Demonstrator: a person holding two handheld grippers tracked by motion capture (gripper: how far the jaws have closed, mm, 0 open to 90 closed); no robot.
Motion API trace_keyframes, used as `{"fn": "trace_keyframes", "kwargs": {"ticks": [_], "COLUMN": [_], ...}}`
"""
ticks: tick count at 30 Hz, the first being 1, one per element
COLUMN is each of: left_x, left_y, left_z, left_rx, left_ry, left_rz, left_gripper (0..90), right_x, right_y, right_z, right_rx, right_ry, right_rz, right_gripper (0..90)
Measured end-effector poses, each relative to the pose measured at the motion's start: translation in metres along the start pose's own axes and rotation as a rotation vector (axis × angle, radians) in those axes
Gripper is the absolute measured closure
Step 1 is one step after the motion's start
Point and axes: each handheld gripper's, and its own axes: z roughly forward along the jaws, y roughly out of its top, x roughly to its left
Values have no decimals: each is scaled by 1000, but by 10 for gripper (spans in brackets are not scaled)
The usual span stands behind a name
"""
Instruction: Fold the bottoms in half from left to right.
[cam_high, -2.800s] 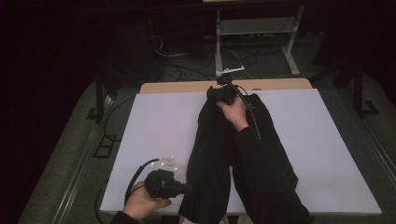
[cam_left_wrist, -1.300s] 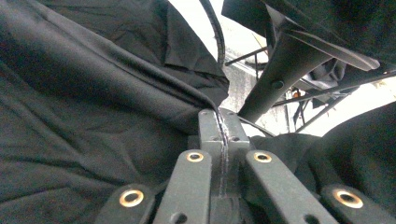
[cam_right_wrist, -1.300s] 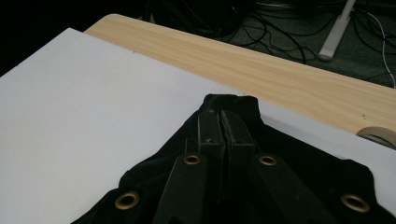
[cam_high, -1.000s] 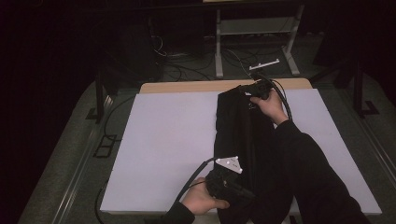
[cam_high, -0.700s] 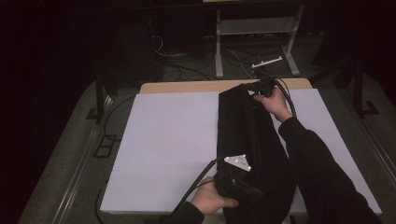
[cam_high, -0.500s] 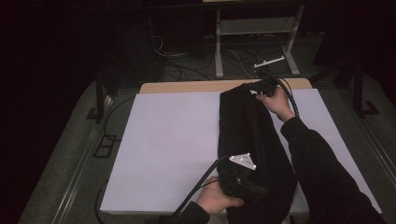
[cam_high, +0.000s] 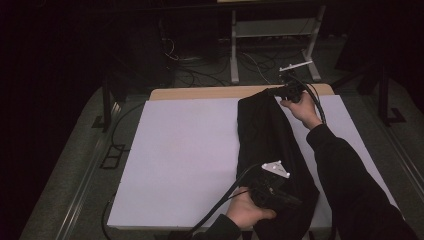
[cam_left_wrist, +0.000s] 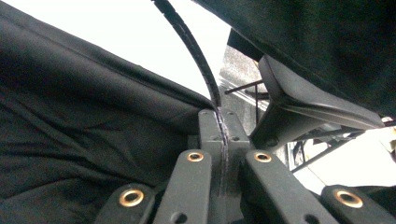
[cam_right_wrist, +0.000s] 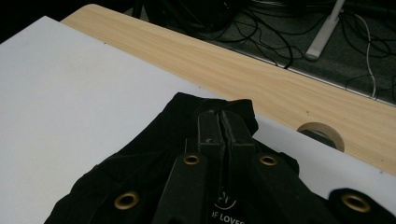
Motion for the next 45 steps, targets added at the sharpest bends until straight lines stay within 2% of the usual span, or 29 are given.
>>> {"fn": "trace_keyframes", "kwargs": {"ticks": [14,21,24,33,38,45], "left_x": [6,9,9,11,16,18], "left_y": [5,4,3,6,8,7], "left_z": [28,40,47,59,64,70], "left_rx": [-13,-4,9,19,19,14], "left_ry": [-5,-4,8,32,37,34], "left_rz": [-53,-84,-92,-115,-128,-147], "left_gripper": [888,888,888,888,888,888], "right_x": [-19,-24,-25,-29,-36,-41], "right_y": [-8,-13,-16,-20,-27,-33], "right_z": [5,13,15,22,27,34], "right_rx": [-8,-1,11,-1,-11,1], "right_ry": [-15,-27,-32,-42,-36,-33], "right_rz": [28,10,-2,-10,31,34], "right_gripper": [863,862,862,862,861,862]}}
